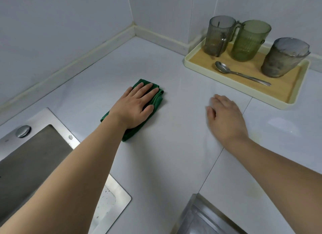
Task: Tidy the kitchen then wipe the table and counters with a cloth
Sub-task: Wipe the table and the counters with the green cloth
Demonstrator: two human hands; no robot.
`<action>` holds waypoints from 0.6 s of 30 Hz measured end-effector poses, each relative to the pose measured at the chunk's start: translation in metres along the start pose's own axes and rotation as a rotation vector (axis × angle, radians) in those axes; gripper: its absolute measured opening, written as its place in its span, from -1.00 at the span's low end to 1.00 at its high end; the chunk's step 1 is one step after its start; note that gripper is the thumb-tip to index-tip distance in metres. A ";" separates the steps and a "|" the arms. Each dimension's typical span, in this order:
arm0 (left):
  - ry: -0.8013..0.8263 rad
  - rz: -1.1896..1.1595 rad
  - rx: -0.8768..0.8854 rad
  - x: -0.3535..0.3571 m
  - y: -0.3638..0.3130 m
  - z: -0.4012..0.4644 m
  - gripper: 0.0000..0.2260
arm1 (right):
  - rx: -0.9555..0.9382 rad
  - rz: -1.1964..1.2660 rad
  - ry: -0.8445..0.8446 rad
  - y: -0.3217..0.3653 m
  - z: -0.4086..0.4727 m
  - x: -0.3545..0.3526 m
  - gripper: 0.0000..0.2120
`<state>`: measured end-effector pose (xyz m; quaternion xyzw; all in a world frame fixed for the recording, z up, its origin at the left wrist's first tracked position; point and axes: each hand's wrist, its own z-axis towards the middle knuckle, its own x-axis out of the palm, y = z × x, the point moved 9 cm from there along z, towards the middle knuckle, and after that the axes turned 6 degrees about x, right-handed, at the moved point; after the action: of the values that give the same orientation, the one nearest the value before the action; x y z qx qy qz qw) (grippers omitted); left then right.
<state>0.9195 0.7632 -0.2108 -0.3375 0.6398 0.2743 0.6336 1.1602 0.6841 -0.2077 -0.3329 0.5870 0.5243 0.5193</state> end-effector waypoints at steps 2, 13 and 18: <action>0.003 0.003 0.008 -0.002 -0.002 0.020 -0.44 | 0.004 0.005 -0.007 -0.002 0.002 -0.002 -0.64; 0.018 0.023 0.048 -0.008 -0.010 0.117 -0.50 | 0.030 0.043 -0.041 -0.006 0.005 0.001 -0.62; 0.021 0.037 0.081 -0.011 -0.019 0.148 -0.49 | 0.022 0.042 -0.071 -0.005 0.006 -0.001 -0.56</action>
<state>1.0266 0.8671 -0.2051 -0.3025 0.6633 0.2561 0.6348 1.1668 0.6881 -0.2075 -0.2959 0.5807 0.5401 0.5325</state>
